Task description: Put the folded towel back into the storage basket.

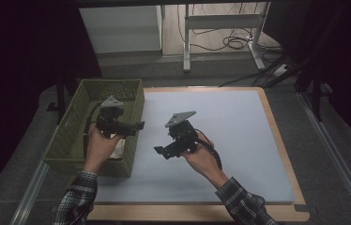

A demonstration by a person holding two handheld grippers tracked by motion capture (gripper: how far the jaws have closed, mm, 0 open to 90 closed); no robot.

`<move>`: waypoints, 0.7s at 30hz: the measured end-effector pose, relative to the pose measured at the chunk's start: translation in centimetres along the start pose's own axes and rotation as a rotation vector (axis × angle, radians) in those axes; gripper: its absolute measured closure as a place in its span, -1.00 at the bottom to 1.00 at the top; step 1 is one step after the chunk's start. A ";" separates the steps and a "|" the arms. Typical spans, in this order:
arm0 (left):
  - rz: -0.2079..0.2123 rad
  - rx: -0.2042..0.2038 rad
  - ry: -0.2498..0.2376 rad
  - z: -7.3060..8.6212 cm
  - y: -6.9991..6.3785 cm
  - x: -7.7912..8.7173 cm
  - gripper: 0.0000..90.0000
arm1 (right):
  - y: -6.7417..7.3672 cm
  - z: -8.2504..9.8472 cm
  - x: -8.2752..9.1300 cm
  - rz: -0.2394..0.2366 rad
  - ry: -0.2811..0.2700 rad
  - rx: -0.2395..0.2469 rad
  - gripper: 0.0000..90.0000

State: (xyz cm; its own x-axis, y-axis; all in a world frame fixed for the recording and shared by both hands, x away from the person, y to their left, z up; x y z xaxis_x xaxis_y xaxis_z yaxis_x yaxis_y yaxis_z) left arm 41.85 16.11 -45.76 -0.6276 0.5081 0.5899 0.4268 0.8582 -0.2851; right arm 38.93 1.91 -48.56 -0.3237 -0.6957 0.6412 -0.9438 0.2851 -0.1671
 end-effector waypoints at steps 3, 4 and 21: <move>0.005 -0.010 0.005 0.1 -0.7 -0.4 -0.99 | -0.3 0.8 0.8 0.010 0.002 -0.008 -0.89; 0.008 -0.012 0.007 0.1 -0.9 -0.5 -0.99 | -0.3 0.8 0.8 0.010 0.002 -0.008 -0.89; 0.063 -0.065 0.027 0.1 -5.0 -2.8 -0.99 | -1.5 4.6 4.0 0.053 0.024 -0.040 -0.89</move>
Point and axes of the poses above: each handheld gripper's, and its own axes: x roughly backward along the jaws, z roughly out of its underside, y roughly to its left, the point moved 9 cm from there along -x, roughly forward along the jaws, and after that the axes turned 14 degrees about x, right-handed, at the moved point
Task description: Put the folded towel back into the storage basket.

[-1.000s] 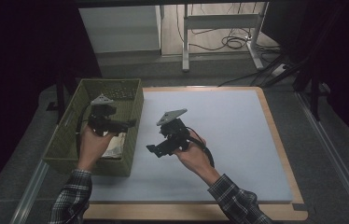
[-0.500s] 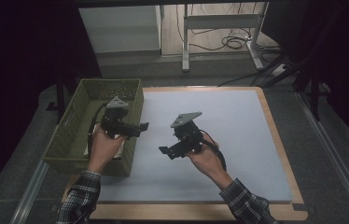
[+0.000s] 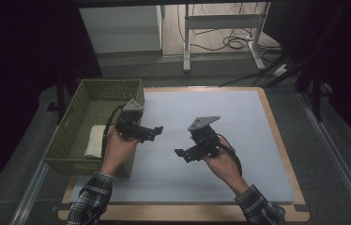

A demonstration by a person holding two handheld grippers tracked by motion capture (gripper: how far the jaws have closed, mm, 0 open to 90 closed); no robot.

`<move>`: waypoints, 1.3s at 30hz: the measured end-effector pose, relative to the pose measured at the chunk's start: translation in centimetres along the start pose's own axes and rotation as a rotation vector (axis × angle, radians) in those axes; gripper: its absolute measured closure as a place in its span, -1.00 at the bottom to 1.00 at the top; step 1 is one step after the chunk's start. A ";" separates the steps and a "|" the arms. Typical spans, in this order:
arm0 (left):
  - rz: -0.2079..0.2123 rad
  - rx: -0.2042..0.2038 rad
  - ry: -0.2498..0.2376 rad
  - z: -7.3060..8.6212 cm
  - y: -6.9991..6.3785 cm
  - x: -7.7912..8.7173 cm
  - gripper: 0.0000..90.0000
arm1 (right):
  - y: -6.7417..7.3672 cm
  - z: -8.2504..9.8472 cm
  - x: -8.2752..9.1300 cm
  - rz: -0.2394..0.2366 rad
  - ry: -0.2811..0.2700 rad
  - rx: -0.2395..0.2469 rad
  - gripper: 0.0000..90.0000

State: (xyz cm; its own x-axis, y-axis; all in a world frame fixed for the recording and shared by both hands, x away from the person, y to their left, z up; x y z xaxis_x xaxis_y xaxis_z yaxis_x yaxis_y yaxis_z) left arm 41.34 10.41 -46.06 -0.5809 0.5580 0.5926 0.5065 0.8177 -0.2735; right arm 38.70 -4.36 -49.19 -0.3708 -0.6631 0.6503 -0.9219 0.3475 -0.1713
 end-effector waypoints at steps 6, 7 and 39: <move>0.019 -0.005 0.001 0.1 -1.2 -0.9 -0.99 | -0.6 1.6 1.0 0.016 0.002 -0.014 -0.89; 0.019 -0.005 0.001 0.1 -1.2 -0.9 -0.99 | -0.6 1.6 1.0 0.016 0.002 -0.014 -0.89; 0.109 -0.027 0.028 4.8 -6.0 -4.6 -0.99 | -2.7 10.2 7.1 0.089 0.029 -0.098 -0.89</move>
Point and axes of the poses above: each handheld gripper's, and its own axes: x roughly backward along the jaws, z roughly out of its underside, y roughly to its left, the point moved 9 cm from there along -x, roughly forward along the jaws, and after that the axes turned 14 degrees about x, right-handed, at the moved point
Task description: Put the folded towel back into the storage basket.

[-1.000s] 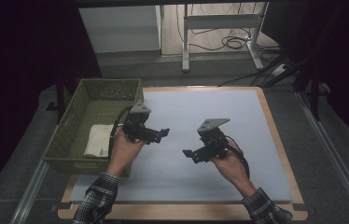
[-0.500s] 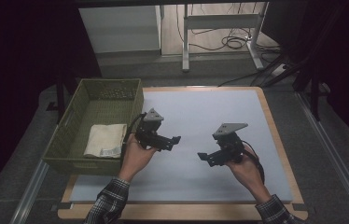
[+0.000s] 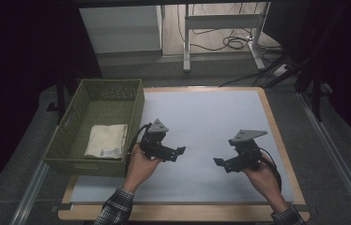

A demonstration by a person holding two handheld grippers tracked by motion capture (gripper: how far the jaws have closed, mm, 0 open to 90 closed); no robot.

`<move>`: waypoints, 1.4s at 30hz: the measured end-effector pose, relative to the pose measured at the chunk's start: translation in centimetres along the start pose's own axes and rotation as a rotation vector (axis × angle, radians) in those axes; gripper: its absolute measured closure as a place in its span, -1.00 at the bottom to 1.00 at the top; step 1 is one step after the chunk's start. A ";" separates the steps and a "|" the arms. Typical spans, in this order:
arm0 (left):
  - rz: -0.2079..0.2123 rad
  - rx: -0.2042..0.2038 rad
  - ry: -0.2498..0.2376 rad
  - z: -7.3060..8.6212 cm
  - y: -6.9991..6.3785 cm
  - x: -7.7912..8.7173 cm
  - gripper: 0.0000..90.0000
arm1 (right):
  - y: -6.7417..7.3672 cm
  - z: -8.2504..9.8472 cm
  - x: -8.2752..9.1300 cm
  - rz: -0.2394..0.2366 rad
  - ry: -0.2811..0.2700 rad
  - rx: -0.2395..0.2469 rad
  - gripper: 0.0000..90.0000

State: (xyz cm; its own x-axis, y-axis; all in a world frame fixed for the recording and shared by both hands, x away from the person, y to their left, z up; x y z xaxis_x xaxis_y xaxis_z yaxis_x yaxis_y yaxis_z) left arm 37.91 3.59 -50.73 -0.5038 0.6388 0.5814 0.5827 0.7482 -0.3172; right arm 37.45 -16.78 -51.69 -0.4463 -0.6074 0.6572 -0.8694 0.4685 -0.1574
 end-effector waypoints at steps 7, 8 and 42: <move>-0.017 -0.014 0.006 1.6 -0.2 0.3 -0.99 | -0.4 1.6 1.4 0.025 0.005 -0.012 -0.89; -0.017 -0.014 0.006 1.6 -0.2 0.3 -0.99 | -0.4 1.9 1.5 0.028 0.008 -0.014 -0.89; -0.091 0.010 0.110 11.3 1.5 -1.9 -1.00 | 0.7 9.8 0.4 0.052 0.093 -0.033 -0.98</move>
Point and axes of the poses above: each handheld gripper's, and its own axes: x roughly backward along the jaws, z roughly out of its underside, y roughly to its left, the point moved 9 cm from there along -x, roughly forward along the jaws, and after that the axes turned 14 degrees about x, right-handed, at the moved point
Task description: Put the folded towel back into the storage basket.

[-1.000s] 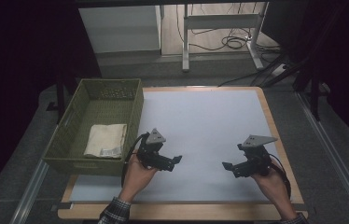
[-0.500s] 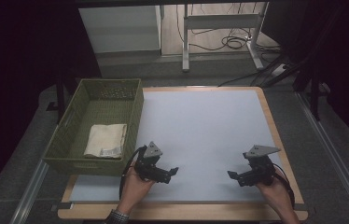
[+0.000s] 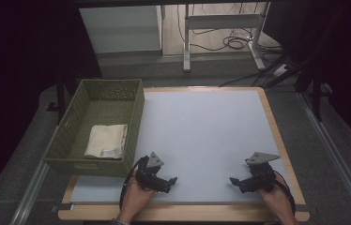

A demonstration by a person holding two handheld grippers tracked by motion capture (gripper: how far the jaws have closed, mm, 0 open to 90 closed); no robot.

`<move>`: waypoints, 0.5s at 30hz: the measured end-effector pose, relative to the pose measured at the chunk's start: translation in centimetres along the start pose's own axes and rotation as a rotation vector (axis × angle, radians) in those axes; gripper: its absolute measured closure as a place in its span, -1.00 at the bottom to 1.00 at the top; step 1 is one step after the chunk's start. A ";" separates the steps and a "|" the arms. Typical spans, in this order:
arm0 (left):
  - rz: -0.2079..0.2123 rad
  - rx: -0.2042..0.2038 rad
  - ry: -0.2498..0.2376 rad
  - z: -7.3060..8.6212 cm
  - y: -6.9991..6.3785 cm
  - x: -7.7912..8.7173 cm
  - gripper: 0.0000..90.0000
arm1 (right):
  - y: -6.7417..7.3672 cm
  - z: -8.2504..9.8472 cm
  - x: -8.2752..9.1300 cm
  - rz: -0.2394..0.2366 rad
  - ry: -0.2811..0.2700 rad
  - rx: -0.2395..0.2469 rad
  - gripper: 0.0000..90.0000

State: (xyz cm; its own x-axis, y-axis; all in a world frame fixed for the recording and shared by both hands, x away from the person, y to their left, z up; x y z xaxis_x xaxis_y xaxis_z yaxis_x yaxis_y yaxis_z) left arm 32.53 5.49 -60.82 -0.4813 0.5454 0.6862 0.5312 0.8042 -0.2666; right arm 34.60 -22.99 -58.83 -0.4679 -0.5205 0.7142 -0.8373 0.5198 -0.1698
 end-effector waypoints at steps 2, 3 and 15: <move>-0.008 -0.012 0.002 0.0 0.0 0.0 -1.00 | 0.2 0.5 -0.5 0.003 0.011 0.000 -0.99; -0.016 -0.011 0.020 0.1 0.0 -0.2 -1.00 | 0.2 0.5 -0.6 0.013 0.002 0.005 -0.99; -0.055 -0.039 0.028 0.3 0.0 -0.5 -1.00 | 0.4 0.6 -0.7 0.036 0.010 0.029 -0.99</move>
Point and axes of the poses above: each handheld gripper's, and its own axes: x roughly backward along the jaws, z roughly out of its underside, y roughly to its left, the point moved 9 cm from there along -x, roughly forward along the jaws, and after that the axes turned 14 degrees about x, right-handed, at the moved point
